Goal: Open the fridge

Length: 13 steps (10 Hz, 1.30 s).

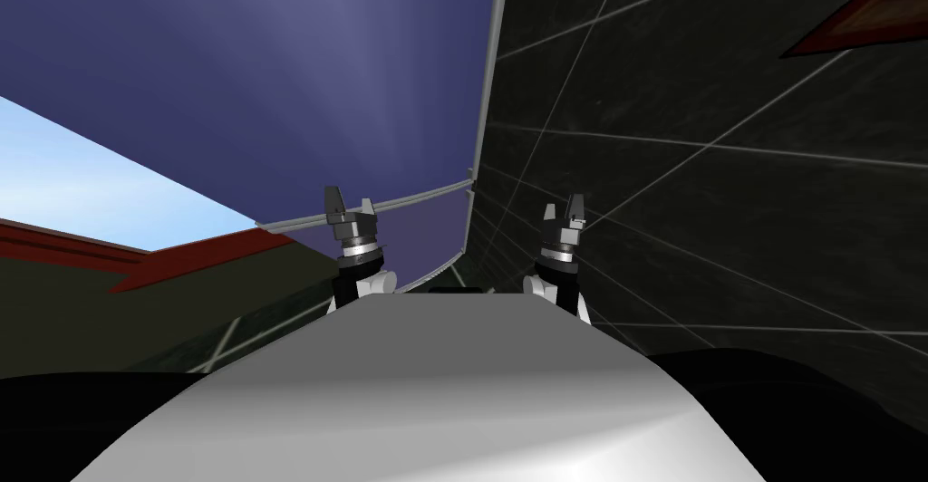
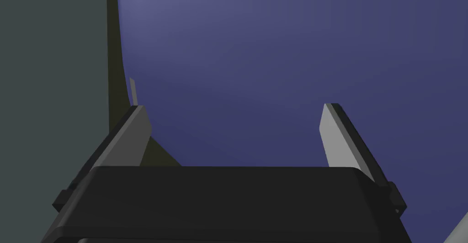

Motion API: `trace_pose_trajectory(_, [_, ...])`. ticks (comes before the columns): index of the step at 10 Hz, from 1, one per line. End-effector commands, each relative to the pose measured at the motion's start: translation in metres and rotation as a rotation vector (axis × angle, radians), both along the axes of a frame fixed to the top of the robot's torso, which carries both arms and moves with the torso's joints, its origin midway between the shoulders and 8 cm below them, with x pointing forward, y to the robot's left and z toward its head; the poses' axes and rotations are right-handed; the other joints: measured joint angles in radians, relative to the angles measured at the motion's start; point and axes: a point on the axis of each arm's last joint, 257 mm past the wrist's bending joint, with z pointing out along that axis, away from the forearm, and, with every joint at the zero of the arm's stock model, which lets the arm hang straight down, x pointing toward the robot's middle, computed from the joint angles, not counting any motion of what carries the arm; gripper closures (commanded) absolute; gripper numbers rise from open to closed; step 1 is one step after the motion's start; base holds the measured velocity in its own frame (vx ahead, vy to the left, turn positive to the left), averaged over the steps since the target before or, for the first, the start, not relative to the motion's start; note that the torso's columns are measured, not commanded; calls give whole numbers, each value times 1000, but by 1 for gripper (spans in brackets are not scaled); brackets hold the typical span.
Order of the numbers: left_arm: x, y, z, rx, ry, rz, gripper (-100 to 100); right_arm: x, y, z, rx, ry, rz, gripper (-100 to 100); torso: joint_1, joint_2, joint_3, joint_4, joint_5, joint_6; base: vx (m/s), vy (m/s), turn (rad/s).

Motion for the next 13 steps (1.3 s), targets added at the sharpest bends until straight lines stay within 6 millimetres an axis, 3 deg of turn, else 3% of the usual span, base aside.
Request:
trace_pose_trajectory(1, [0, 0, 0, 0, 0, 0, 0, 0, 0, 0, 0, 0, 0, 0, 0, 40, -82, 41, 0, 0, 0, 0, 0])
trace_pose_trajectory(9, [0, 0, 0, 0, 0, 0, 0, 0, 0, 0, 0, 0, 0, 0, 0, 618, -1234, 617, 0, 0, 0, 0, 0])
trace_pose_trajectory(10, [6, -6, 2, 38, 7, -21, -100, 0, 0, 0, 0, 0, 0, 0, 0, 691, -1382, 691, 0, 0, 0, 0, 0])
trace_pose_trajectory(13, [26, -18, 10, 118, 22, -62, -100, 0, 0, 0, 0, 0, 0, 0, 1, 737, -1475, 737, 0, 0, -7, 10, -16])
